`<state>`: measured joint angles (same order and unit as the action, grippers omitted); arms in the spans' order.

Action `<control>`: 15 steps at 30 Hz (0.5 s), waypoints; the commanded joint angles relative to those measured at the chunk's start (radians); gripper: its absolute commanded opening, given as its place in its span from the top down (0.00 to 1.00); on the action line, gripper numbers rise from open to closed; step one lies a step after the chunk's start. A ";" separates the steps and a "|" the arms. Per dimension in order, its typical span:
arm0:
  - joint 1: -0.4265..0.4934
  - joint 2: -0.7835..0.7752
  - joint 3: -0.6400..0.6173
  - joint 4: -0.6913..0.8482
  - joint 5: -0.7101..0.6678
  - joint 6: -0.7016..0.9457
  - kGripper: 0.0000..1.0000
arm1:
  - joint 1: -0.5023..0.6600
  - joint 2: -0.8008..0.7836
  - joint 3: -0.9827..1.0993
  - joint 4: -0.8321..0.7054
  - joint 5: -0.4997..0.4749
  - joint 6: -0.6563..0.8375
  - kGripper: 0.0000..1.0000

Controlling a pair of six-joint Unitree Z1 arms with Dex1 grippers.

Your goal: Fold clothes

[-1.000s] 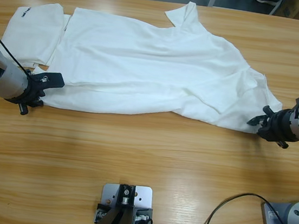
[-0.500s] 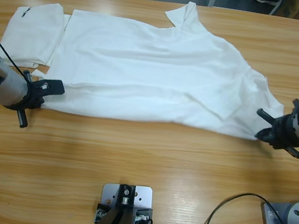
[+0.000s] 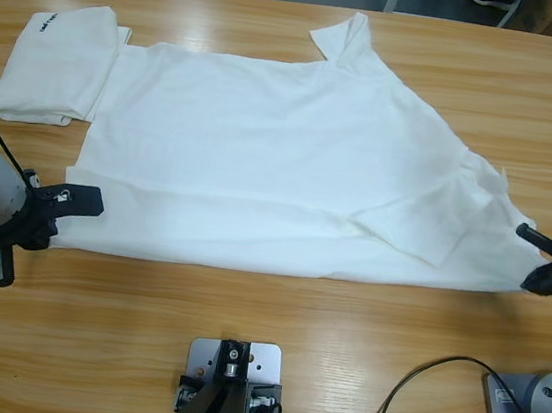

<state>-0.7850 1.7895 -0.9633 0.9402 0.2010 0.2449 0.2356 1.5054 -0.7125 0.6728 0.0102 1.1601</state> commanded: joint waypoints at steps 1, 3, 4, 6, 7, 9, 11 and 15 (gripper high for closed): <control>-0.008 0.086 -0.029 0.109 -0.046 -0.016 0.75 | -0.016 0.047 -0.093 0.185 0.028 0.053 1.00; -0.008 0.093 -0.045 0.117 -0.044 -0.023 0.28 | -0.015 0.023 -0.100 0.186 0.018 0.056 0.92; -0.008 0.093 -0.055 0.118 -0.044 -0.032 0.10 | -0.015 0.014 -0.112 0.182 0.010 0.047 0.44; -0.008 0.092 -0.070 0.120 -0.036 -0.066 0.05 | -0.011 -0.010 -0.138 0.160 -0.001 -0.007 0.02; -0.008 0.090 -0.073 0.122 -0.035 -0.077 0.04 | -0.008 -0.027 -0.149 0.152 -0.017 -0.041 0.01; -0.008 0.077 -0.076 0.129 -0.034 -0.095 0.03 | -0.008 -0.034 -0.157 0.112 -0.021 -0.116 0.00; -0.008 0.070 -0.089 0.129 -0.034 -0.102 0.03 | -0.026 0.013 -0.155 0.037 -0.012 -0.197 0.00; -0.008 0.051 -0.195 0.146 -0.036 -0.196 0.02 | -0.109 0.168 -0.129 -0.134 0.079 -0.290 0.07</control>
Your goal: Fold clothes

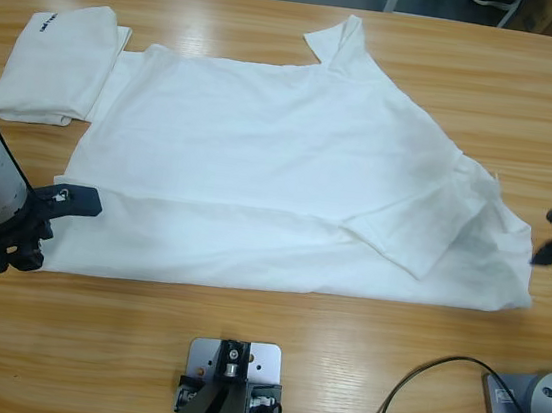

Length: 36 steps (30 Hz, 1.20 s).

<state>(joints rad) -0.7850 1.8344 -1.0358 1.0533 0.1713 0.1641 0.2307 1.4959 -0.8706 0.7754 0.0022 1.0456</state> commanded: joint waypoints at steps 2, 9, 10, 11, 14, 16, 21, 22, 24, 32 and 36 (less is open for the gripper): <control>-0.008 -0.027 -0.161 0.028 -0.012 -0.209 0.02 | -0.150 0.220 0.060 -0.336 0.151 -0.175 0.07; -0.008 -0.029 -0.173 0.024 -0.025 -0.242 0.00 | -0.254 0.243 0.073 -0.404 0.220 -0.147 0.07; -0.008 -0.024 -0.173 0.024 -0.024 -0.240 0.00 | -0.265 0.252 0.082 -0.421 0.234 -0.145 0.08; -0.008 -0.021 -0.173 0.024 -0.024 -0.238 0.00 | -0.270 0.261 0.089 -0.438 0.243 -0.143 0.10; -0.008 -0.017 -0.171 0.024 -0.024 -0.226 0.00 | -0.275 0.289 0.107 -0.486 0.265 -0.129 0.17; -0.008 -0.014 -0.164 0.024 -0.024 -0.224 0.00 | -0.275 0.293 0.113 -0.502 0.266 -0.113 0.20; -0.008 -0.007 -0.157 0.024 -0.026 -0.224 0.00 | -0.275 0.320 0.108 -0.539 0.268 -0.111 0.22; -0.008 -0.006 -0.155 0.024 -0.025 -0.224 0.00 | -0.275 0.327 0.108 -0.552 0.268 -0.111 0.22; -0.008 -0.006 -0.150 0.024 -0.025 -0.224 0.00 | -0.275 0.337 0.110 -0.577 0.268 -0.113 0.23; -0.008 0.008 -0.139 0.013 -0.026 -0.222 0.00 | -0.276 0.320 0.113 -0.587 0.287 -0.139 0.93; -0.008 0.011 -0.139 0.012 -0.026 -0.221 0.00 | -0.276 0.298 0.119 -0.574 0.268 -0.160 1.00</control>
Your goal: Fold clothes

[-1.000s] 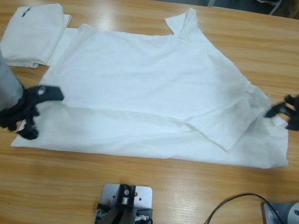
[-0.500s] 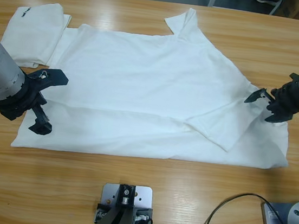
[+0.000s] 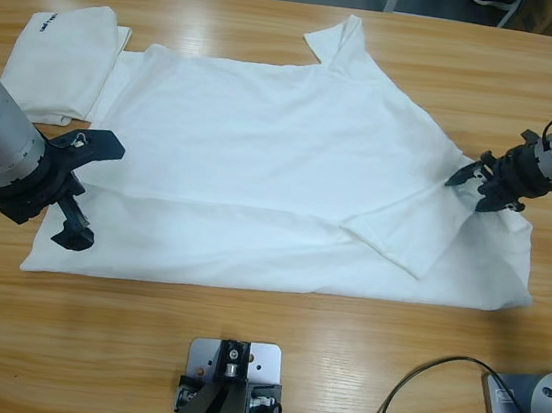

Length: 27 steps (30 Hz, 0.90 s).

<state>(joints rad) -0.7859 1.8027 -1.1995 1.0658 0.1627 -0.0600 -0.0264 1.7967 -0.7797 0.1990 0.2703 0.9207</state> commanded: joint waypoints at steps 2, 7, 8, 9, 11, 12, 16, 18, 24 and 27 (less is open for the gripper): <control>-0.007 0.047 0.024 -0.001 -0.017 0.004 0.00 | -0.019 -0.022 0.026 0.020 -0.010 -0.057 1.00; -0.007 0.049 0.023 -0.001 -0.021 0.011 0.00 | -0.019 -0.106 0.019 0.108 -0.060 -0.102 1.00; -0.009 0.051 0.023 -0.001 -0.022 0.013 0.00 | -0.019 -0.131 0.015 0.135 -0.070 -0.102 1.00; -0.012 0.056 0.023 -0.001 -0.022 0.015 0.00 | -0.019 -0.148 0.011 0.152 -0.074 -0.102 1.00; -0.019 0.067 0.021 -0.002 -0.022 0.019 0.00 | -0.019 -0.172 0.005 0.173 -0.079 -0.095 1.00; -0.021 0.071 0.020 -0.003 -0.024 0.020 0.00 | -0.020 -0.172 0.004 0.175 -0.080 -0.090 1.00; -0.024 0.070 0.021 -0.004 -0.025 0.025 0.00 | -0.019 -0.150 0.004 0.175 -0.081 -0.050 1.00; -0.024 0.070 0.021 -0.004 -0.025 0.032 0.00 | -0.018 -0.151 0.003 0.172 -0.076 -0.043 0.99; -0.024 0.070 0.021 -0.004 -0.025 0.035 0.00 | -0.016 -0.209 0.000 0.176 -0.079 -0.045 0.00; -0.024 0.071 0.021 -0.004 -0.025 0.035 0.00 | -0.010 -0.228 0.000 0.180 -0.080 -0.041 0.00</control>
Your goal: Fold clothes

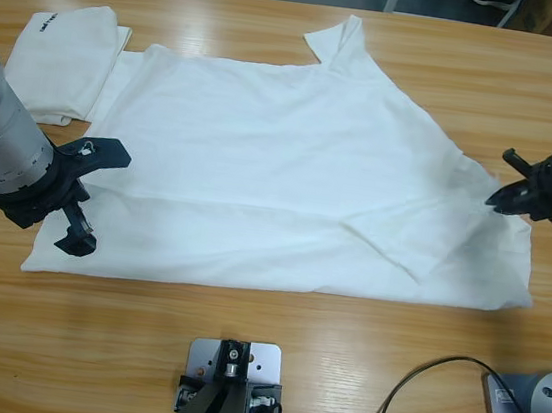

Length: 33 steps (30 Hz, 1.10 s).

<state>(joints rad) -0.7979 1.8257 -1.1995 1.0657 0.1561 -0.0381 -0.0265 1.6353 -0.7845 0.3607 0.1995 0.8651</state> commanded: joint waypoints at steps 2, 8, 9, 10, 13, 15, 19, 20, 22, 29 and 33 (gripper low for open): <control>-0.012 0.049 0.021 -0.004 -0.018 0.014 0.00 | -0.003 -0.067 0.010 0.032 -0.003 0.043 0.01; -0.012 0.045 0.022 -0.004 -0.018 0.020 0.00 | 0.033 -0.037 0.073 -0.014 0.018 0.185 0.11; -0.012 0.046 0.021 -0.004 -0.018 0.021 0.00 | 0.040 -0.041 0.073 -0.015 0.026 0.217 0.11; -0.012 0.049 0.021 -0.004 -0.018 0.021 0.00 | 0.045 -0.038 0.075 -0.027 0.039 0.250 0.11; -0.012 0.050 0.021 -0.004 -0.018 0.024 0.00 | 0.046 -0.035 0.073 -0.052 0.046 0.288 0.16; -0.012 0.051 0.021 -0.004 -0.018 0.026 0.00 | 0.050 -0.051 0.067 -0.061 0.048 0.301 0.23; -0.012 0.055 0.021 -0.004 -0.018 0.029 0.00 | 0.051 -0.030 0.075 -0.079 0.056 0.323 0.23; -0.014 0.055 0.021 -0.004 -0.018 0.029 0.00 | 0.052 -0.020 0.080 -0.094 0.060 0.332 0.23; -0.015 0.056 0.020 -0.004 -0.018 0.030 0.00 | 0.066 0.004 0.081 -0.113 0.061 0.346 0.23; -0.015 0.057 0.021 -0.004 -0.017 0.034 0.00 | 0.086 0.061 0.097 -0.160 0.044 0.362 0.23; -0.015 0.061 0.020 -0.003 -0.018 0.038 0.00 | 0.086 0.049 0.130 -0.196 0.037 0.362 0.98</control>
<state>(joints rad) -0.8010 1.8335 -1.1995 1.0657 0.1558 -0.0148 0.0487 1.6526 -0.7131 0.2088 0.2414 1.2142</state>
